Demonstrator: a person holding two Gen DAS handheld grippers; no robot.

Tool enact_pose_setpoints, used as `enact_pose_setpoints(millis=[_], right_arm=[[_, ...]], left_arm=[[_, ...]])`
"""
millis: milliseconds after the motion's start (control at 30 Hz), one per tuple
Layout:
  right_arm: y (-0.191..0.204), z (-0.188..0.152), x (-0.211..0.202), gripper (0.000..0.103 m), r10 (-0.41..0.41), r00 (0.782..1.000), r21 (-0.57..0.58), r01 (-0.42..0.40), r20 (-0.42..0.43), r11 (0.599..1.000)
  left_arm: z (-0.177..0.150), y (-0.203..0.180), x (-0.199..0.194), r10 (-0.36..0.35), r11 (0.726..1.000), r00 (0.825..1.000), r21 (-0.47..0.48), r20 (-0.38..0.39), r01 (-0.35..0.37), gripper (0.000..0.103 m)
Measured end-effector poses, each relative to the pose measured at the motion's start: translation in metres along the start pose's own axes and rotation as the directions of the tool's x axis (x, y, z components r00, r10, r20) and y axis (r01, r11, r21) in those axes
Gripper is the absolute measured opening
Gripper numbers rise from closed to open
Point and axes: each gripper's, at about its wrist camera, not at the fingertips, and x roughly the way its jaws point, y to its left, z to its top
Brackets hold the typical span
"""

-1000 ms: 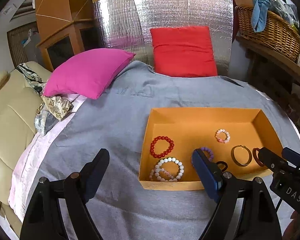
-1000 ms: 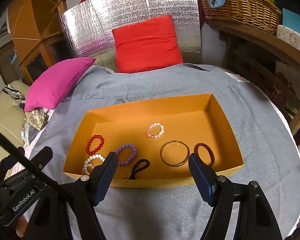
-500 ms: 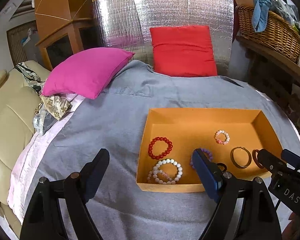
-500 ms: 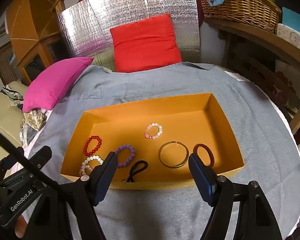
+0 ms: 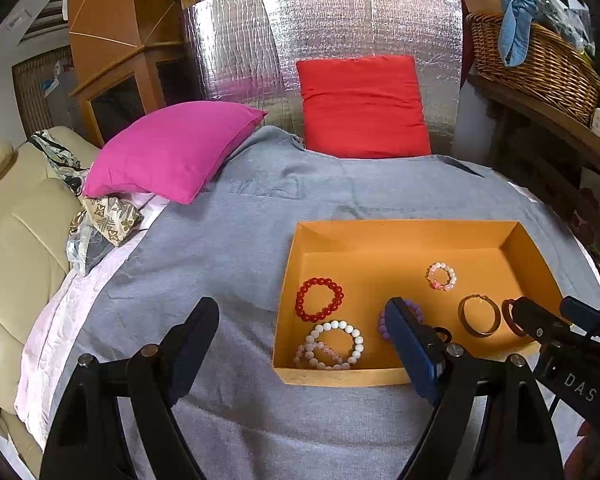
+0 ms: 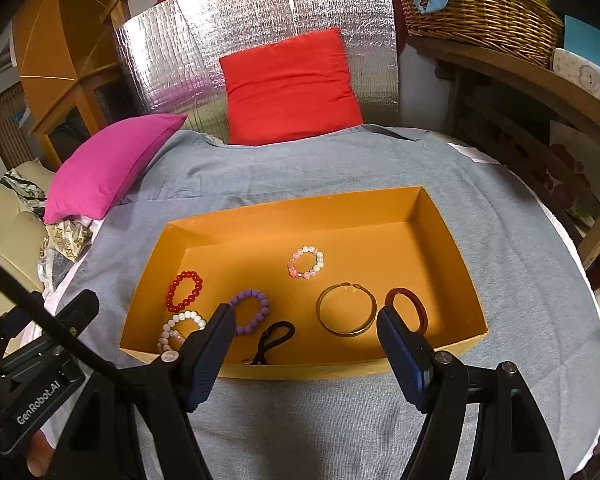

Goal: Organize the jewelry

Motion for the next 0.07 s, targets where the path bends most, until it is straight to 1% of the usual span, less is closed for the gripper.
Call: enact_pose_setpoints(millis=[67], right_arm=[[-0.0010, -0.0009, -0.0029, 0.076, -0.005, 1.000, -0.002, 0.005, 0.005, 1.000]], left_arm=[[-0.0027, 0.0006, 0.0000, -0.003, 1.000, 1.000, 0.009, -0.006, 0.003, 0.085]])
